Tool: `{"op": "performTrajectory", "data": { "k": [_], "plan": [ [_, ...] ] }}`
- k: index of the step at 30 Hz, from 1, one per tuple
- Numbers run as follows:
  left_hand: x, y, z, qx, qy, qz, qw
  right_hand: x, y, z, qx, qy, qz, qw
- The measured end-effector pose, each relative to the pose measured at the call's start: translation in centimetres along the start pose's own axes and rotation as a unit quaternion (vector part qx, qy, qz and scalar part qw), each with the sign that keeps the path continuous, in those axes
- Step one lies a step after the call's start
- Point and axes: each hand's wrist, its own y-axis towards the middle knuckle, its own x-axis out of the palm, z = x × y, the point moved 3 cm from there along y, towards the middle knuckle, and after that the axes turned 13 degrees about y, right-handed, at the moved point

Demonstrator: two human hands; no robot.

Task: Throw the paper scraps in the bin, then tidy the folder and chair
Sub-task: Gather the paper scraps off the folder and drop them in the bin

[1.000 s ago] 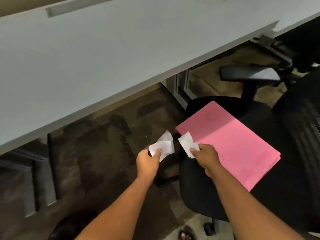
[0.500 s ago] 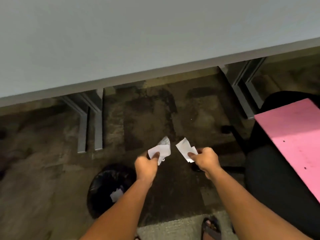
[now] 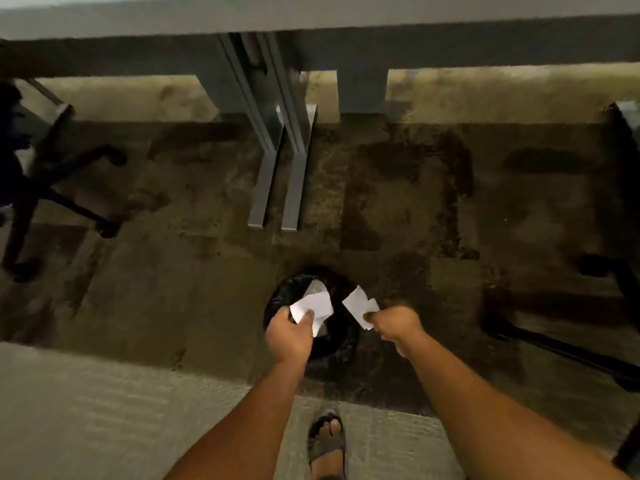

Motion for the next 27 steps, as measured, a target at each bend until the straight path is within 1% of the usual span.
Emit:
{"op": "performTrajectory", "data": {
  "k": [4,5,7,11,14,16,19,24,27],
  "plan": [
    [-1.4,2.5,-4.0,-0.041,0.029,-0.001,0.999,5.8,1.4,0.3,0.006,-0.096,-0.045,0.994],
    [-1.4,3.1,-4.8,-0.05,0.025,-0.004,0.998,6.9,1.4,0.4,0.019,-0.103,-0.054,0.993],
    [-1.2,4.3,-6.1,-0.066,-0.001,-0.017,0.998,9.1,1.7,0.5,0.037,-0.077,-0.067,0.994],
    [0.1,5.8,-6.8,-0.074,-0.039,-0.066,0.994,12.0,3.3,1.4,0.005,-0.095,-0.044,0.994],
    [0.7,5.8,-6.7,-0.068,-0.033,-0.089,0.993,12.6,5.1,2.7,-0.028,-0.058,-0.019,0.998],
    [1.0,5.6,-6.8,-0.064,-0.017,-0.09,0.994,12.1,6.3,3.6,-0.067,-0.043,0.0,0.997],
    [1.2,5.0,-6.8,-0.053,0.017,-0.087,0.995,10.5,3.3,2.1,-0.1,-0.032,0.022,0.994],
    [1.9,2.9,-5.0,-0.012,0.035,-0.108,0.993,5.3,0.4,0.9,-0.131,-0.064,0.042,0.988],
    [2.8,0.9,-1.9,0.02,0.049,-0.132,0.99,0.5,-0.8,0.1,-0.12,-0.095,0.048,0.987]
  ]
}}
